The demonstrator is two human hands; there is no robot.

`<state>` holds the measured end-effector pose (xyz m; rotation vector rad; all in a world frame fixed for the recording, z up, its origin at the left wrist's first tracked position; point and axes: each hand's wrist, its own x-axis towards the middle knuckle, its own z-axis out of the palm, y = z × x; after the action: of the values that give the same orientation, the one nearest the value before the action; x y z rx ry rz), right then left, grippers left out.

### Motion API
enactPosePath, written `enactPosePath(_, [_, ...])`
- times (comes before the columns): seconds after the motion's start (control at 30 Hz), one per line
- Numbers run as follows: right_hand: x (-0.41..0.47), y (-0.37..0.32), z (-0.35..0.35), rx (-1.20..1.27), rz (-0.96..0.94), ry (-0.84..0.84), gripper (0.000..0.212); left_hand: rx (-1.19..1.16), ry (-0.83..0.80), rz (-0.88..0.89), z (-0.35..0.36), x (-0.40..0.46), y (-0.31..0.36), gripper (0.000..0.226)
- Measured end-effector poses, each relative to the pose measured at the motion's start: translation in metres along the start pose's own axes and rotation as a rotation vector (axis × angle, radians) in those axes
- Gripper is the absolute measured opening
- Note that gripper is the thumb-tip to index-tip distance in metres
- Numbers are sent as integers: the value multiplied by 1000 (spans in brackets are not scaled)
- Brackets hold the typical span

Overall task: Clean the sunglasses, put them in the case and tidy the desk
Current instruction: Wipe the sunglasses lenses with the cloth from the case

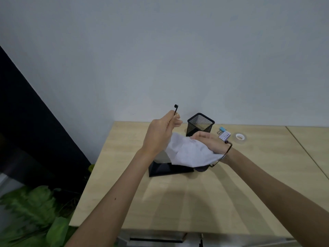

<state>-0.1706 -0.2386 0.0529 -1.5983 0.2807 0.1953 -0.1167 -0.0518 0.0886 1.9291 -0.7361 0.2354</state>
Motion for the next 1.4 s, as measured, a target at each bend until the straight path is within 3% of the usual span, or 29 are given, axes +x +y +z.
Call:
enactPosePath(0.2, [-9,-22,-1,-311,-50,-137,15,-29,31,4,-2,3,3,20])
enactPosePath(0.3, [-12,-21,-1,-387,-88,-98,6,-29,41,-5,-4,5,4,21])
enactPosePath(0.47, [-19,-31,0,-336,-202,-76,18,-32,59,1,-6,9,3,21])
enactPosePath(0.67, [-26,-50,5,-398,-217,-189,3,-64,58,-14,-3,11,4,24])
enactPosePath(0.83, [-27,-57,5,-463,-202,-236,9,-67,55,-32,-2,13,2,23])
enactPosePath(0.97, [-22,-54,4,-418,-182,-179,13,-40,55,-29,-2,13,1,22])
enactPosePath(1.4, [-14,-60,10,-508,-246,-294,8,-10,55,-22,0,15,6,21])
